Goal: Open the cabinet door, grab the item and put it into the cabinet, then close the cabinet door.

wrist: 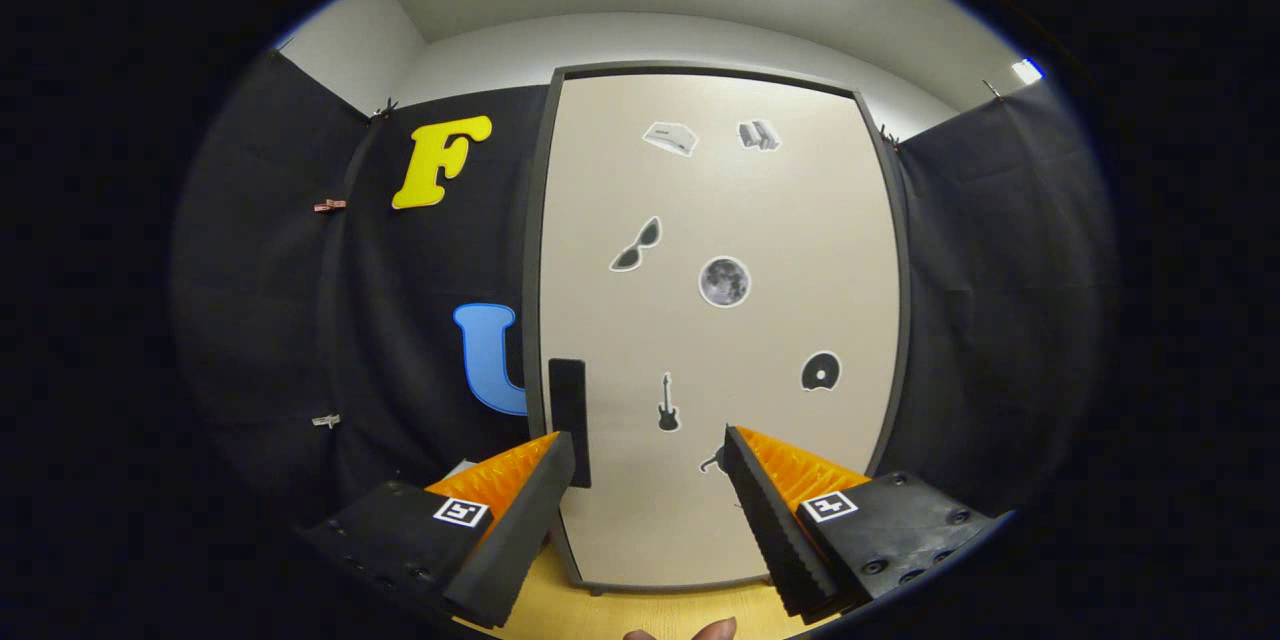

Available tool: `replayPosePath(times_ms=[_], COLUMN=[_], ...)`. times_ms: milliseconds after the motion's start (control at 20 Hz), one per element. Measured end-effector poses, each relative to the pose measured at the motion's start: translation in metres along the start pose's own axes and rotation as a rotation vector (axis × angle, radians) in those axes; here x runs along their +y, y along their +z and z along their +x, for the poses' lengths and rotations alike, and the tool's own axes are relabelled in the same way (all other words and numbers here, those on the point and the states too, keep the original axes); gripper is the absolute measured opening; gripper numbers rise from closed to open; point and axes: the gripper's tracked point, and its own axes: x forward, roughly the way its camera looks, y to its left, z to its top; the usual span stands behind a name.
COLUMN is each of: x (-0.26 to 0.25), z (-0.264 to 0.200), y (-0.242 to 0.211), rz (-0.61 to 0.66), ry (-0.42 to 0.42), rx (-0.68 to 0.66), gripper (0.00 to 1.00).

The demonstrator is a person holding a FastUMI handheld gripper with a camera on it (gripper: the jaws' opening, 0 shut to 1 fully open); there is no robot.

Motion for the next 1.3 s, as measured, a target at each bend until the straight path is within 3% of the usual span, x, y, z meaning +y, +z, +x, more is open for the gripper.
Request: replayPosePath(times_ms=[300, 550, 650, 700, 800, 900, 1100, 1300], x=[0.04, 0.053, 0.048, 0.046, 0.045, 0.052, 0.051, 0.052], z=[0.061, 0.096, 0.106, 0.11, 0.113, 0.105, 0.11, 0.091], y=[-0.031, -0.054, -0.059, -0.063, -0.063, -0.06, -0.065, -0.064], rz=[0.023, 0.008, 0.003, 0.005, 0.015, 0.016, 0.034, 0.023], ry=[0.037, 0.018, -0.012, -0.023, -0.036, -0.011, 0.024, 0.097], rx=[0.061, 0.08, 0.082, 0.09, 0.073, 0.06, 0.093, 0.101], gripper=[0.97, 0.97, 0.84, 0.71, 0.55, 0.55, 0.2, 0.2])
